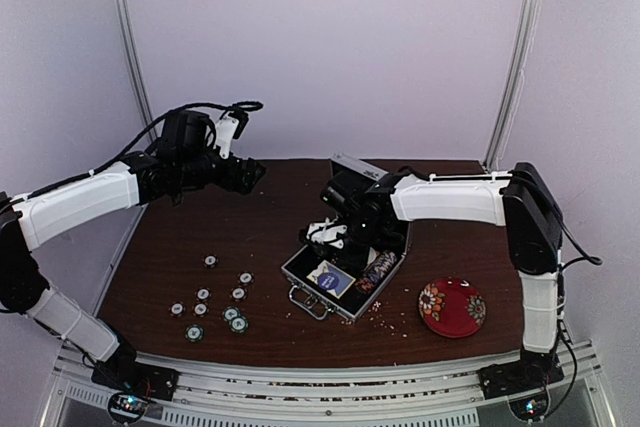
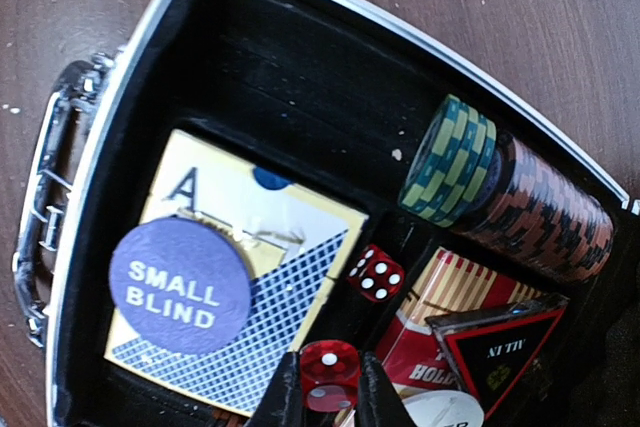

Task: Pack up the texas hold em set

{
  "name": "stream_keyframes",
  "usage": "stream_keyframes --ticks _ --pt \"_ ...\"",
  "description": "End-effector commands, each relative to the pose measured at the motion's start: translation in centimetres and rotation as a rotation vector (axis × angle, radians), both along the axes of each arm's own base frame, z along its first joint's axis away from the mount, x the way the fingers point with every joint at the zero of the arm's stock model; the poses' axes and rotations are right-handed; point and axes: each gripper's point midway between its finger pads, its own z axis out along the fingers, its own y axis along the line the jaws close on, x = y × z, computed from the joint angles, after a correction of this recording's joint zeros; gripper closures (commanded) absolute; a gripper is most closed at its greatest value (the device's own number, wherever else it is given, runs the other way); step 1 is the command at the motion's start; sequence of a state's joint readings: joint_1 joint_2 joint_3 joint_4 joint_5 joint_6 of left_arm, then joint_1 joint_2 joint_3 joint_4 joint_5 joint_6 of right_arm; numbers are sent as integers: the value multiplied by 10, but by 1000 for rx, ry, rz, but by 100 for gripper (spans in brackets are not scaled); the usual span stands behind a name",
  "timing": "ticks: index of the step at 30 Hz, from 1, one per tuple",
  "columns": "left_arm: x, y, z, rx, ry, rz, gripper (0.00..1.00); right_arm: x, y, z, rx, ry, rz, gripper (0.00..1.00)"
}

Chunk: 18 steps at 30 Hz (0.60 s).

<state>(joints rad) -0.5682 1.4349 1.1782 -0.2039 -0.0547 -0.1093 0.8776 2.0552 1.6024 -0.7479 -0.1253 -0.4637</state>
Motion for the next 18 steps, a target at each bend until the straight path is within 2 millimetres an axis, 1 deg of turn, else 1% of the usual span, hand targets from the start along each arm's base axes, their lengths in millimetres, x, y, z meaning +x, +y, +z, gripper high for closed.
stream_keyframes --ticks 1,6,12,15,18 --pt "2 1 20 -27 -45 -6 5 16 0 -1 -1 -23 -48 88" --pt "3 2 21 -29 -44 -7 5 20 -3 -9 -15 -21 -64 87" --pt "2 1 20 -31 -39 -11 5 20 -3 -13 -13 -7 -63 82" --pt "3 1 19 -30 -39 -11 6 21 -3 -12 -12 -10 -68 79" --pt "3 2 20 -31 -40 -8 6 22 -2 -8 -3 -17 -70 75"
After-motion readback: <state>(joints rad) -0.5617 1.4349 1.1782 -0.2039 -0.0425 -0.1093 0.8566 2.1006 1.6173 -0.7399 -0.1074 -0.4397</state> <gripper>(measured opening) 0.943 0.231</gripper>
